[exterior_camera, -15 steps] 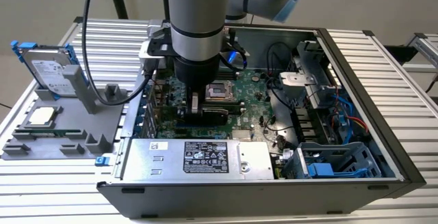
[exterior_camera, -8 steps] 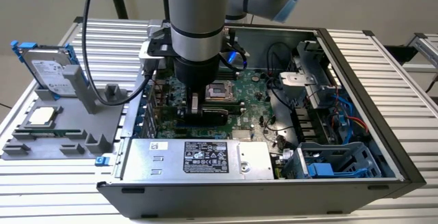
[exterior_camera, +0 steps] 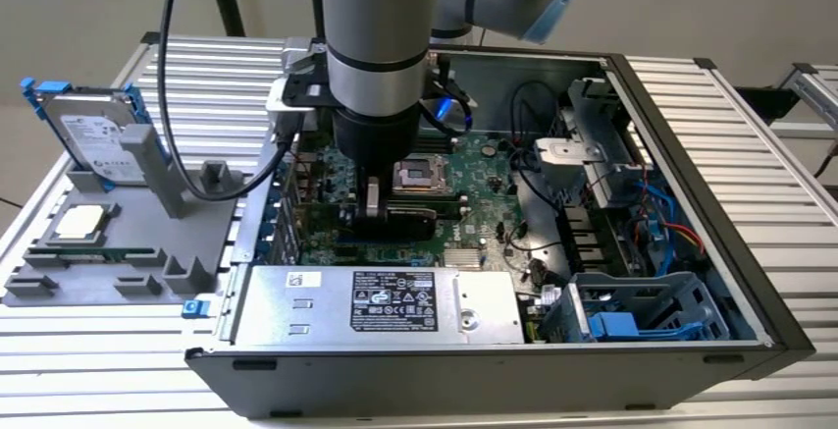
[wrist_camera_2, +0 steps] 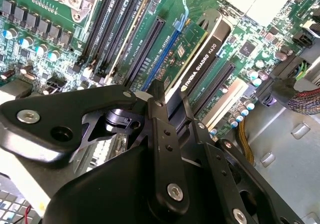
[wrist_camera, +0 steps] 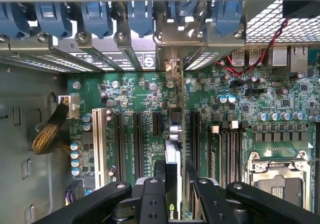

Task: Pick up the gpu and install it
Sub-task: 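Insert the gpu into the slot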

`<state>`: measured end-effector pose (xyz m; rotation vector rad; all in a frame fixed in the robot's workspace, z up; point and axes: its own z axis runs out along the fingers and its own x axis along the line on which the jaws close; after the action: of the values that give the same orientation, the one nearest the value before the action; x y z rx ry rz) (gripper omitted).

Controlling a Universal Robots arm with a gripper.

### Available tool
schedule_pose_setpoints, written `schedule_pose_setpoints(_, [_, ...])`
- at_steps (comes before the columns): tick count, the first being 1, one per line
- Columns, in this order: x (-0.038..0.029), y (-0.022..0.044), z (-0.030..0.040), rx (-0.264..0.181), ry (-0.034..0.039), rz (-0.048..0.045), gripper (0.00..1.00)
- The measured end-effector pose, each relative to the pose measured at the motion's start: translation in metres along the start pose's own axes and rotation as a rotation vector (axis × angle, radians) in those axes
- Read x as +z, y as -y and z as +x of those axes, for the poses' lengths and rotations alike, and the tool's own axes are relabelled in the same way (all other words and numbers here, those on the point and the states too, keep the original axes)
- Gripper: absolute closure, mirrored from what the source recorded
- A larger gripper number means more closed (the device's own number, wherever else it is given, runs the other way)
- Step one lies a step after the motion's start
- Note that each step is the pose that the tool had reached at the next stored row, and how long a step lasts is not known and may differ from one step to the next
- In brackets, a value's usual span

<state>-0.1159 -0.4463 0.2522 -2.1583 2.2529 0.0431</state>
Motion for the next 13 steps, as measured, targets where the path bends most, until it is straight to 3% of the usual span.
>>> schedule_pose_setpoints(13, [0.0033,0.0001,-0.0002,0.0,0.0004,0.0001,1.0])
